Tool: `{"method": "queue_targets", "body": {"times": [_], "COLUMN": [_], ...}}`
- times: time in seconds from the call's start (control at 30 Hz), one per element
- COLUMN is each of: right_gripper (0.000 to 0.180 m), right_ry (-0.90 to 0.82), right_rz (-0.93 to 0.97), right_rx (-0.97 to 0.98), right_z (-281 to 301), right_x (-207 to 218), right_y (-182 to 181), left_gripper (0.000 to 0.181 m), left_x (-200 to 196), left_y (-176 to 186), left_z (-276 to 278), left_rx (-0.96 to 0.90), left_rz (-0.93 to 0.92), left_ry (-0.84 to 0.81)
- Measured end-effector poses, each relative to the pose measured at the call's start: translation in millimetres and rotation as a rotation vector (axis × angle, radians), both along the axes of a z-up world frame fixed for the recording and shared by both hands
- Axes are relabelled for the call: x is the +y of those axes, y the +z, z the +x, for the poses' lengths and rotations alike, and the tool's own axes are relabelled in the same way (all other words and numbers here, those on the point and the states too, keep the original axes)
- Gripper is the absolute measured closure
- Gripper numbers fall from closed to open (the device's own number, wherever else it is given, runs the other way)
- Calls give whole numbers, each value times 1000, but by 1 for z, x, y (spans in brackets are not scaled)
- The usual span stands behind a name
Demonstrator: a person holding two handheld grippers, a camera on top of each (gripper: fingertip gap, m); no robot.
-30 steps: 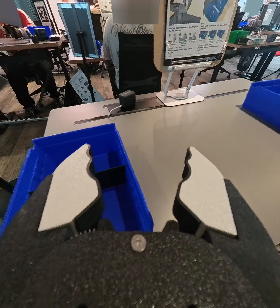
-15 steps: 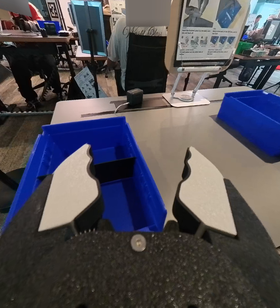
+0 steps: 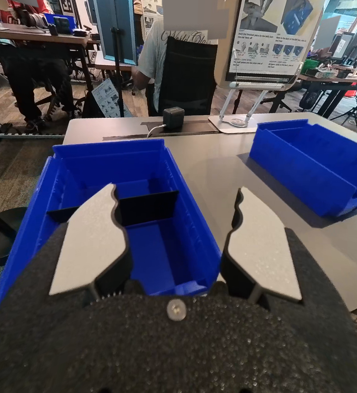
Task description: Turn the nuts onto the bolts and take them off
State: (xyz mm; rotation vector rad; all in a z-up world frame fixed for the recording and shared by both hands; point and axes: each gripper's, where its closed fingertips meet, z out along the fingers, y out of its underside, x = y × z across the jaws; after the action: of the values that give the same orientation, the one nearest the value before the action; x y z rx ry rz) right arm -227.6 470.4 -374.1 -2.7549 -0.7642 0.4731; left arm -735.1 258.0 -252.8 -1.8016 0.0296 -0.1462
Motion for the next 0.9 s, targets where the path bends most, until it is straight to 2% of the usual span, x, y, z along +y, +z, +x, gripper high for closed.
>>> {"method": "queue_targets", "body": {"times": [0.67, 0.9], "right_gripper": [170, 169], "right_ry": [13, 18], "right_rz": [-51, -62], "right_rx": [118, 154], "right_z": [-129, -148], "right_x": [-40, -45], "right_y": [2, 3], "left_gripper": [78, 78], "left_x": [6, 5], "left_y": [-11, -12], "left_z": [1, -2], "left_rx": [-22, -21], "left_rz": [-28, -33], "left_ry": [-27, -26]}}
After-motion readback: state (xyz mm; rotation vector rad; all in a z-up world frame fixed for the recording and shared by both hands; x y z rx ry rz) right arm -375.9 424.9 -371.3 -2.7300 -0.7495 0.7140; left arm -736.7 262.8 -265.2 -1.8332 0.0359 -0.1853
